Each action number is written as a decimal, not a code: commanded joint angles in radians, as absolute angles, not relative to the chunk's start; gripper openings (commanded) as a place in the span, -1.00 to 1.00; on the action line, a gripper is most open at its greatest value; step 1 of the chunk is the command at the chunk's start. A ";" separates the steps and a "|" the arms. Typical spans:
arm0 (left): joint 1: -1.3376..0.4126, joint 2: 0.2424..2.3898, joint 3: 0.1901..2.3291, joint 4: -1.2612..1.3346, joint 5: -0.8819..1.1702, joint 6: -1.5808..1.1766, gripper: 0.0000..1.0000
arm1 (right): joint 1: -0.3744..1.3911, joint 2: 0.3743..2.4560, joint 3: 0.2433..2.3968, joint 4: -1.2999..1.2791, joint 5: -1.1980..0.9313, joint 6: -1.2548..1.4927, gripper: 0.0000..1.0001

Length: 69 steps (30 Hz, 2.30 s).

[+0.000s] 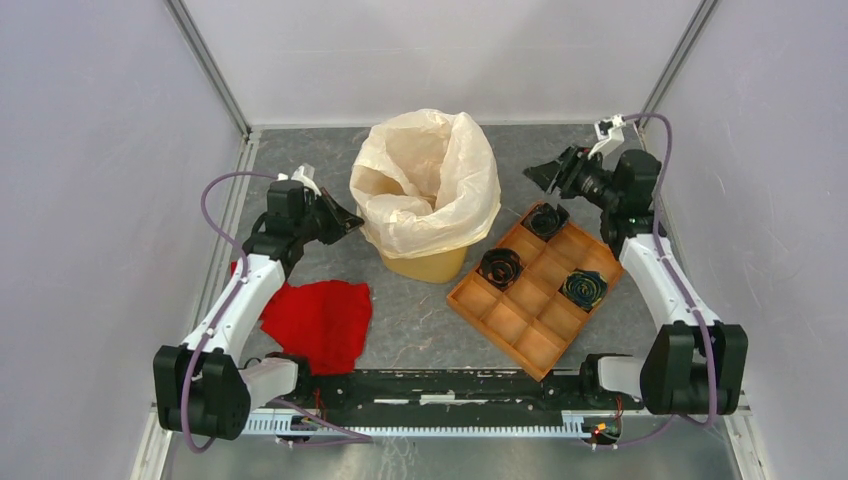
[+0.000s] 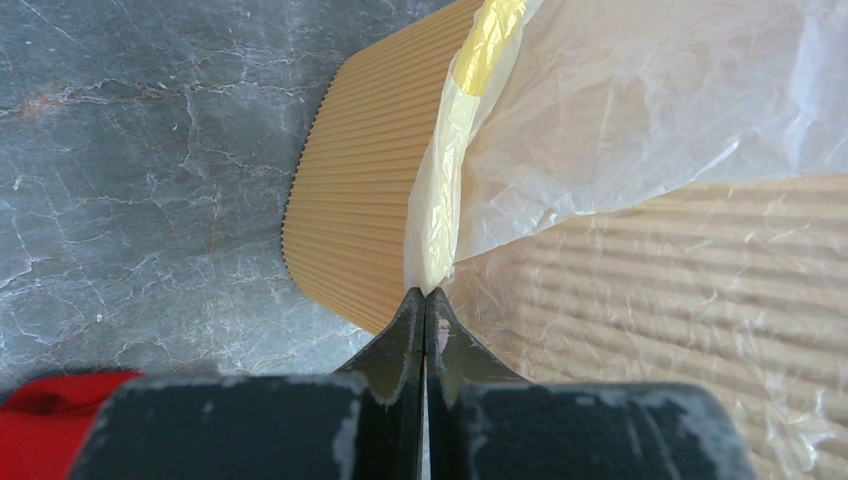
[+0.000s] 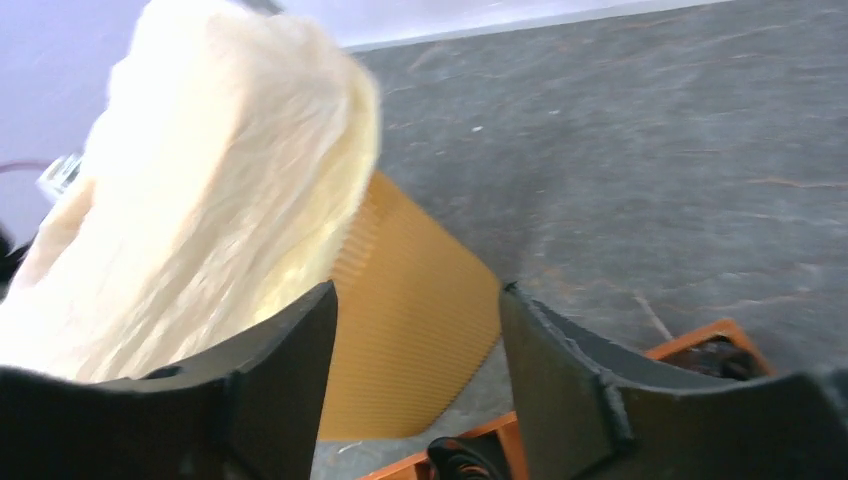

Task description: Put the trash bags into the trash bin

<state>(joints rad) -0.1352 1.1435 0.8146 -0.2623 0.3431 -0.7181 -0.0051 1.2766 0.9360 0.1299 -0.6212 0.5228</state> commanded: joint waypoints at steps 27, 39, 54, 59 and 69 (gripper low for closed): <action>-0.139 1.092 0.861 -0.243 0.359 -0.765 -0.96 | 0.136 1.542 0.658 1.027 -0.793 1.061 -0.99; -0.140 1.187 0.788 -0.168 0.350 -0.766 -0.96 | 0.146 1.623 0.762 0.571 -0.666 0.671 -0.99; -0.138 1.115 0.817 -0.302 0.231 -0.695 -0.42 | 0.184 1.502 0.913 0.132 -0.475 0.377 -0.42; -0.138 0.985 0.828 -0.435 0.126 -0.634 0.08 | 0.184 1.355 0.981 -0.187 -0.195 0.207 -0.05; -0.138 0.895 0.902 -0.489 0.099 -0.582 0.68 | 0.334 1.296 1.444 -0.481 0.063 0.026 0.78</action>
